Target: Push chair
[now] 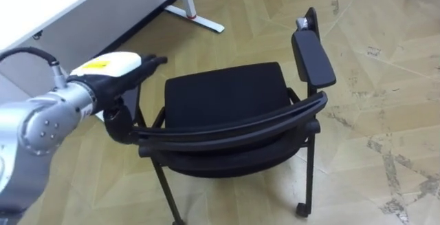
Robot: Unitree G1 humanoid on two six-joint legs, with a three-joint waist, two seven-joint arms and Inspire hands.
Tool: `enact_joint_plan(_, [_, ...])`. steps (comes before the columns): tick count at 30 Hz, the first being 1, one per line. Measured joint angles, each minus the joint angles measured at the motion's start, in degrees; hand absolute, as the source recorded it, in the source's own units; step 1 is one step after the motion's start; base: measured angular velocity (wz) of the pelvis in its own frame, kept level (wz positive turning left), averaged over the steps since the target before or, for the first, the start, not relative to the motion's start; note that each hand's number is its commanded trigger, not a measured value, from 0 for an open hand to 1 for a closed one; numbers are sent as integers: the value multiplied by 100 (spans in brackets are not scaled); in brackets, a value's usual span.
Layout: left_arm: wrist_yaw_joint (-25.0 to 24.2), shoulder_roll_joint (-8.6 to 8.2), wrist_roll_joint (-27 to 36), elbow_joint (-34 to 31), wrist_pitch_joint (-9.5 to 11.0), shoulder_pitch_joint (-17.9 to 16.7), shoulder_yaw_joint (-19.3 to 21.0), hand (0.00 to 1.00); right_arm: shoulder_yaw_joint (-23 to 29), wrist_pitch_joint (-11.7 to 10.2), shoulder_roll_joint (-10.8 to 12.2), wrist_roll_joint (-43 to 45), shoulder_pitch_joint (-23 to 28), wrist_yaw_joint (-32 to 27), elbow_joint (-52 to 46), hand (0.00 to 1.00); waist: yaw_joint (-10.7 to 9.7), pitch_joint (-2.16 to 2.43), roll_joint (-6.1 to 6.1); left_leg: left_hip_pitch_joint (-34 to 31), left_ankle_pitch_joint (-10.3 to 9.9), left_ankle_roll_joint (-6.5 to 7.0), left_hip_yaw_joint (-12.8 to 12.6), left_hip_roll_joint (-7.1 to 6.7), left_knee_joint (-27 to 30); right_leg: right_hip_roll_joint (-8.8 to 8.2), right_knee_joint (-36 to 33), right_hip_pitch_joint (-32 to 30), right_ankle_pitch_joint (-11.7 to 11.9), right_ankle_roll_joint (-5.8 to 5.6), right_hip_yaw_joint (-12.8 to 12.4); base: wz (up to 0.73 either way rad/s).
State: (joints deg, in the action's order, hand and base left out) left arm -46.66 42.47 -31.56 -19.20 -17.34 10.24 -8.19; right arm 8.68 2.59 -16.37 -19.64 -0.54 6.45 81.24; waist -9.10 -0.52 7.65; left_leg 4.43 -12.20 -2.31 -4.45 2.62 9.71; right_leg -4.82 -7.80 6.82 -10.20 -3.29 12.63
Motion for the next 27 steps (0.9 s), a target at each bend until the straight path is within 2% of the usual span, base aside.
enact_joint_plan(2, [-271,24,307,-120,-215,96,0,0,-2,99,-1,9,18,-3,3,0,6,-1,4,-20,0,0,13,-8,13,-12,0,-5,0,0,23,4])
enact_joint_plan(5, [-569,28,664,-260,-387,154,-6,0,-4,220,-4,140,2,-6,6,0,-8,0,12,-27,0,0,47,-10,14,-14,0,-2,0,-1,52,4])
enact_joint_plan(8, [-767,28,806,-468,-498,155,-122,0,-28,244,-13,187,4,-30,5,0,0,-2,24,-21,0,0,46,-11,13,-17,-3,4,0,0,60,0])
enact_joint_plan(16, [-1171,28,1192,-548,-529,155,-133,0,-74,243,-104,208,2,-54,-2,0,-1,-37,85,-8,0,0,46,-12,15,-20,-6,9,0,0,95,0])
enact_joint_plan(27, [-1172,29,1157,-549,-531,199,-110,0,-111,246,-130,223,54,11,-32,0,21,-51,73,-175,0,0,42,-12,99,-16,-20,-119,-1,-2,36,0])
